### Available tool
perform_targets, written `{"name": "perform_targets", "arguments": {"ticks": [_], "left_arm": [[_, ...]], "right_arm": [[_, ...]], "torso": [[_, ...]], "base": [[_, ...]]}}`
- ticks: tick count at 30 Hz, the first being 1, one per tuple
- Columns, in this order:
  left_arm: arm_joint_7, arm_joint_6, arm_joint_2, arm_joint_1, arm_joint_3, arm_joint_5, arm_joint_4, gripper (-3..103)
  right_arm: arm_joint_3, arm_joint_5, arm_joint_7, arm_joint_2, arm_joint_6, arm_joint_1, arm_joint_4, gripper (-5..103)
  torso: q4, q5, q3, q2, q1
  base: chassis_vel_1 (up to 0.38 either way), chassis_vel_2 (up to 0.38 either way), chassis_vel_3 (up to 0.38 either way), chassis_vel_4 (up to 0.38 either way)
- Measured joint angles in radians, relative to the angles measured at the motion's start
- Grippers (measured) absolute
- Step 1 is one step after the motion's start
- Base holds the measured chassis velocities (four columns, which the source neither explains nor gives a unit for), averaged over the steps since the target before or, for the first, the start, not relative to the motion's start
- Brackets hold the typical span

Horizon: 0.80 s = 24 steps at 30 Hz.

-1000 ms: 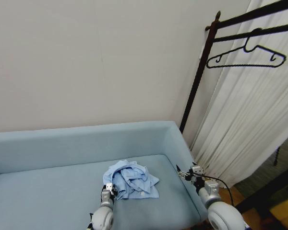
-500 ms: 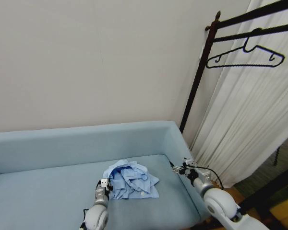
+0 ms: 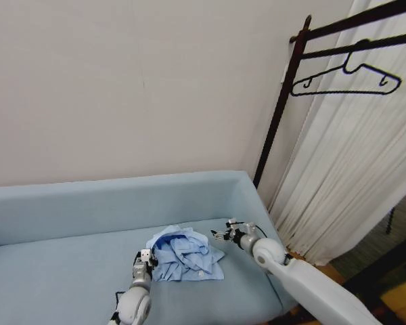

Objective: Pick up the clothes from the sofa and hang them on the clothes hanger.

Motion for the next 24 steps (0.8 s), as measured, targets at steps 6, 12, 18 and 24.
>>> {"name": "perform_targets", "arguments": {"ticks": [6, 12, 18, 24], "left_arm": [[0.001, 0.000, 0.004, -0.004, -0.002, 0.000, -0.003, 0], [0.002, 0.002, 0.006, -0.010, -0.011, -0.004, -0.005, 0], [0.003, 0.003, 0.008, -0.013, -0.014, -0.006, -0.005, 0], [0.003, 0.004, 0.009, -0.023, -0.014, -0.010, 0.001, 0]], "right_arm": [[-0.041, -0.021, -0.012, 0.070, 0.002, 0.032, -0.105, 103], [-0.042, -0.005, -0.003, 0.106, 0.001, 0.035, -0.157, 97], [-0.022, -0.006, 0.000, 0.130, 0.002, 0.013, -0.179, 84], [-0.015, -0.005, 0.001, 0.138, 0.004, 0.009, -0.181, 60]], "torso": [[-0.0003, 0.0000, 0.000, 0.000, 0.000], [-0.0002, 0.0000, 0.000, 0.000, 0.000], [-0.0002, 0.0001, 0.000, 0.000, 0.000], [-0.0002, 0.0001, 0.000, 0.000, 0.000]], "base": [[0.000, 0.000, 0.000, 0.000], [0.000, 0.000, 0.000, 0.000], [0.000, 0.000, 0.000, 0.000], [0.000, 0.000, 0.000, 0.000]]}}
